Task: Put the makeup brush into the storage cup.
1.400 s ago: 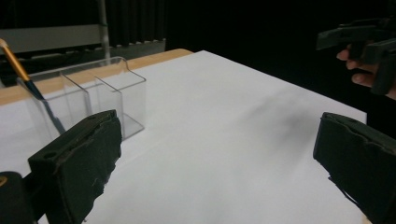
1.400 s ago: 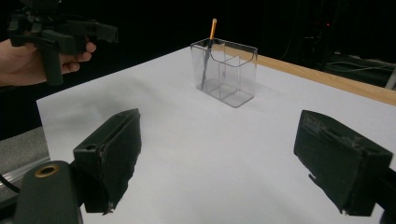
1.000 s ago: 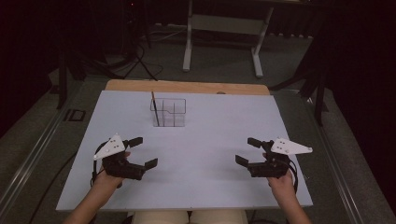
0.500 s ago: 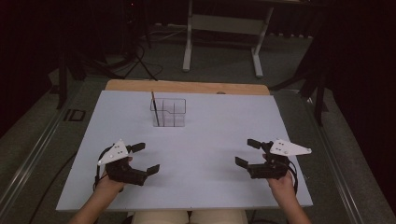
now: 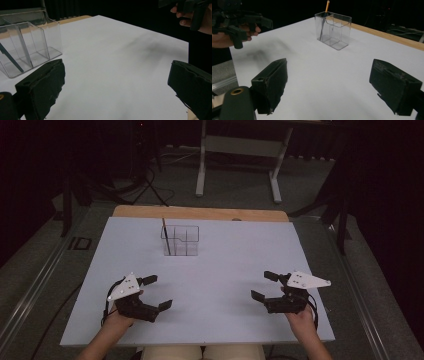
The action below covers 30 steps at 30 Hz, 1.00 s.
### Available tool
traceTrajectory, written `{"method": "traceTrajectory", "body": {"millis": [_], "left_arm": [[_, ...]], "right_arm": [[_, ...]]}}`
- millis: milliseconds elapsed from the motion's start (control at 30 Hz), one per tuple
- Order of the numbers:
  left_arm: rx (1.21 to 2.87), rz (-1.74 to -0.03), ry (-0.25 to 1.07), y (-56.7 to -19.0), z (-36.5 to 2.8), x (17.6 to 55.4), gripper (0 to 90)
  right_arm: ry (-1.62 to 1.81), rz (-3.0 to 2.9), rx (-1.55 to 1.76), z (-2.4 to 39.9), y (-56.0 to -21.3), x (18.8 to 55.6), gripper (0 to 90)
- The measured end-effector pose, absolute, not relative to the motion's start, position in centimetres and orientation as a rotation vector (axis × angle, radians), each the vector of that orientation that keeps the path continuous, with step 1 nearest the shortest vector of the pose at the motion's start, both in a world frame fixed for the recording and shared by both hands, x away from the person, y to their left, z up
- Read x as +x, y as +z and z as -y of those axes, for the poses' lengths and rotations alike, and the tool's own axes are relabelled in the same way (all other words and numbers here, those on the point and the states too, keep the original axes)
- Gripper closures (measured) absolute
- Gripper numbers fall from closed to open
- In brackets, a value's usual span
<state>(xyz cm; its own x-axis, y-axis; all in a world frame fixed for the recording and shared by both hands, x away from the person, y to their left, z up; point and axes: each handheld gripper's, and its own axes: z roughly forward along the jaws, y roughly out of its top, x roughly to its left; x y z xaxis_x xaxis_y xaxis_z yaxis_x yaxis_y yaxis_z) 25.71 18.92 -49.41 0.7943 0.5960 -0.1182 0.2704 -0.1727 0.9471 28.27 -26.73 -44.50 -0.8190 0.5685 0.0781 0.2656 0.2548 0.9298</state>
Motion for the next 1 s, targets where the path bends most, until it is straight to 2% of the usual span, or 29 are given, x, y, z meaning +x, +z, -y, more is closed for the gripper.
{"method": "traceTrajectory", "body": {"millis": [1000], "left_arm": [[1.731, -0.658, 0.360, -50.1, -19.2, 25.7, 2.2]], "right_arm": [[1.613, -2.230, 0.778, 27.7, -46.4, 29.1, 15.1]]}}
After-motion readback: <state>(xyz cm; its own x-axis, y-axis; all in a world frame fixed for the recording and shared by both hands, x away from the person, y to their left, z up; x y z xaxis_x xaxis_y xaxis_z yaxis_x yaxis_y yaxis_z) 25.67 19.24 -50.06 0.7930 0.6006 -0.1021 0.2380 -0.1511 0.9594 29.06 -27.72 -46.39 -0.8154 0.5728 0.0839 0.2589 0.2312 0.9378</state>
